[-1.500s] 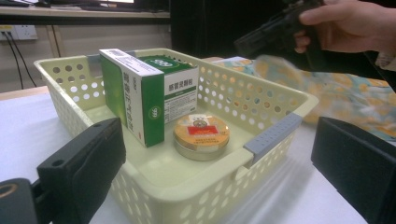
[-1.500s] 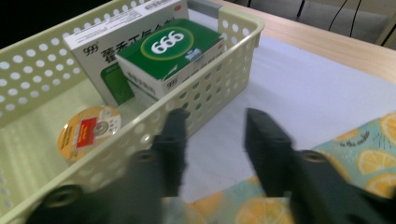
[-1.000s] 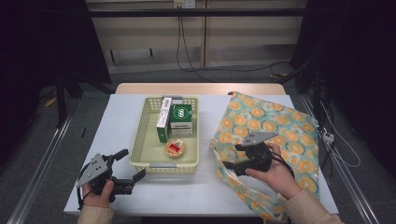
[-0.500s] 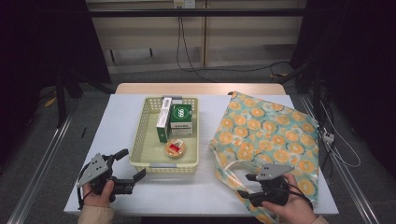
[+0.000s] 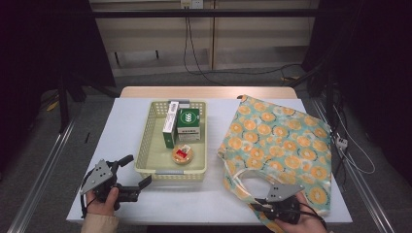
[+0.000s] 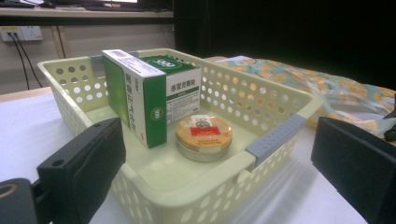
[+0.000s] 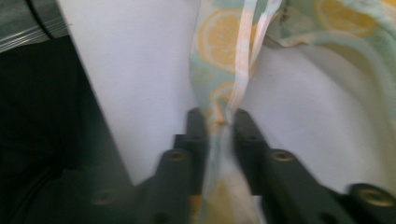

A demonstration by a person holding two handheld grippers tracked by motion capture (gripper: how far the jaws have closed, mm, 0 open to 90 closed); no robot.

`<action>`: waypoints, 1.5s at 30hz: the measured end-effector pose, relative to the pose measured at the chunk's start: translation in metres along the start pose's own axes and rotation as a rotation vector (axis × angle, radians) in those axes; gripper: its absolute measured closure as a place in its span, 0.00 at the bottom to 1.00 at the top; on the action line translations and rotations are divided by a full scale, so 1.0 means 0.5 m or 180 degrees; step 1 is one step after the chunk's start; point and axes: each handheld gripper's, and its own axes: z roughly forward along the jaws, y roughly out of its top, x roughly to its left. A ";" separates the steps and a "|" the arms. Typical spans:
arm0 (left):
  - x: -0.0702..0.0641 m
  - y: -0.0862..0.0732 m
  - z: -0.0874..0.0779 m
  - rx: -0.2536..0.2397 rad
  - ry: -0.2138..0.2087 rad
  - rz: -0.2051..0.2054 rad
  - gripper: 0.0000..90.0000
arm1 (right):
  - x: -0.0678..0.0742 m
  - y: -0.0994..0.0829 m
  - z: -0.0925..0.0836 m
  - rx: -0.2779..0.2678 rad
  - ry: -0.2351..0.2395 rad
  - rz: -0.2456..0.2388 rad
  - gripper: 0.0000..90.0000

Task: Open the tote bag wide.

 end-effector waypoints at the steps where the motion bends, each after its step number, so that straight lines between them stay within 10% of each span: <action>1: 0.000 0.000 0.000 0.0000 -0.0001 0.0002 0.03 | 0.000 0.003 0.000 0.0015 -0.0005 0.0001 0.99; 13: 0.001 0.000 0.001 -0.0007 -0.0005 -0.0016 0.03 | -0.093 0.081 -0.033 -0.0464 -0.0024 0.0412 1.00; 22: 0.003 -0.002 0.001 0.0005 -0.0015 -0.0028 0.03 | -0.153 0.156 0.006 -0.0572 -0.0094 0.0503 1.00; 34: 0.005 -0.001 -0.002 0.0000 -0.0016 -0.0007 0.03 | -0.144 0.208 0.069 -0.0390 0.0127 0.0396 1.00; 43: 0.004 0.001 -0.004 -0.0010 0.0001 -0.0002 0.03 | -0.127 0.153 0.039 -0.0340 -0.0046 0.0452 0.46; 45: 0.002 0.000 -0.003 -0.0010 0.0003 -0.0022 0.03 | -0.134 0.148 0.029 -0.0384 -0.0062 0.0510 0.47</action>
